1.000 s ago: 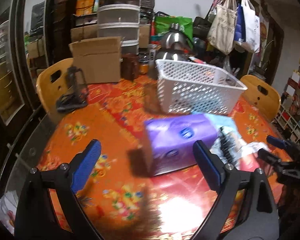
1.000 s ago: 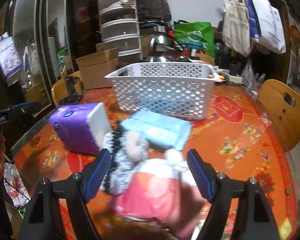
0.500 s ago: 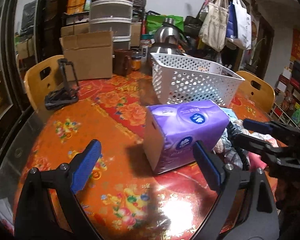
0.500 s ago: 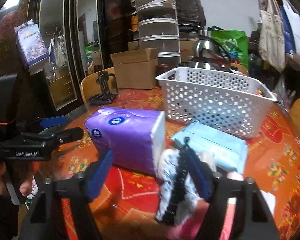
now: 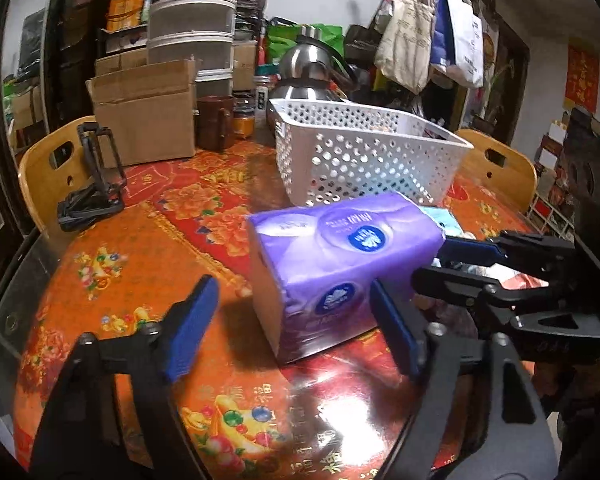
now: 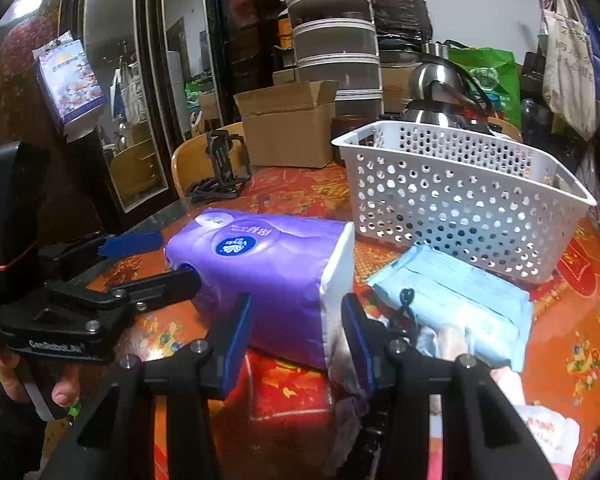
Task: Organize soft objects
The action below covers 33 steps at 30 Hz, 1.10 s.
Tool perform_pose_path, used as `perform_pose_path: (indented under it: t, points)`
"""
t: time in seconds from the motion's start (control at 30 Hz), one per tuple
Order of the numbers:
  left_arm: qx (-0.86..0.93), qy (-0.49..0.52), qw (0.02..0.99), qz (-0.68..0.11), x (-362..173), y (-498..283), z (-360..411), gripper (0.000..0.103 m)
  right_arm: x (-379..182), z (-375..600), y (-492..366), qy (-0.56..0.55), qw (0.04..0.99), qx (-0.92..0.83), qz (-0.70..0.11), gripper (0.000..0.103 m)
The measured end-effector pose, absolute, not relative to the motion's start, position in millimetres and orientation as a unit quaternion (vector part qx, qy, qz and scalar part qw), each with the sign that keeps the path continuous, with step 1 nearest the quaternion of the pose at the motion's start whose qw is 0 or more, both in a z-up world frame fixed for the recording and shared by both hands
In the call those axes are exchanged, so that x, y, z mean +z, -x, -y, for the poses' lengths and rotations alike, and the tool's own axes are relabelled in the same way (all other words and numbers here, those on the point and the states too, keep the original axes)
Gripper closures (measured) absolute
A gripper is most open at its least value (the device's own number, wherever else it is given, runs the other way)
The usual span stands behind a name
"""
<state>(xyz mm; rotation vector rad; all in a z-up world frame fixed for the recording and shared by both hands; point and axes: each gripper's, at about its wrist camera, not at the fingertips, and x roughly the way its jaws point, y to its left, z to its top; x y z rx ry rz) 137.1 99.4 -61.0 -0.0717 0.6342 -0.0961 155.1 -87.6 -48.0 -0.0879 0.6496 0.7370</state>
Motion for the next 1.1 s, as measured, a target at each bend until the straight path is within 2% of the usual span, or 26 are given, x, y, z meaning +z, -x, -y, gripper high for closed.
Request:
perform_pose_path:
  t: [0.07,0.13,0.27,0.53,1.1]
  points:
    - [-0.071,0.046,0.943,-0.323,-64.8,-141.9,-96.8,0.052,-49.1,85.5,-155.7,0.047,0.879,0.358,-0.313,0.058]
    - [-0.066,0.042,0.944,-0.319,-66.6,-141.4,-93.6,0.053,-49.9,82.9,-154.8,0.053,0.878,0.359,-0.311,0.059]
    - [-0.065,0.04,0.946,-0.316,-69.4,-141.4,-91.3,0.056,-50.6,84.3,-154.1,0.056,0.883,0.351,-0.306,0.072]
    - [-0.053,0.031,0.951,-0.303,-68.3,-128.7,-86.3,0.057,-50.8,82.3,-148.5,0.066,0.89,0.334,-0.304,0.075]
    - [-0.061,0.0,0.965,-0.254,-19.1,-97.2,-57.6,0.057,-14.8,99.8,-118.0,0.069,0.912,0.307,-0.262,0.077]
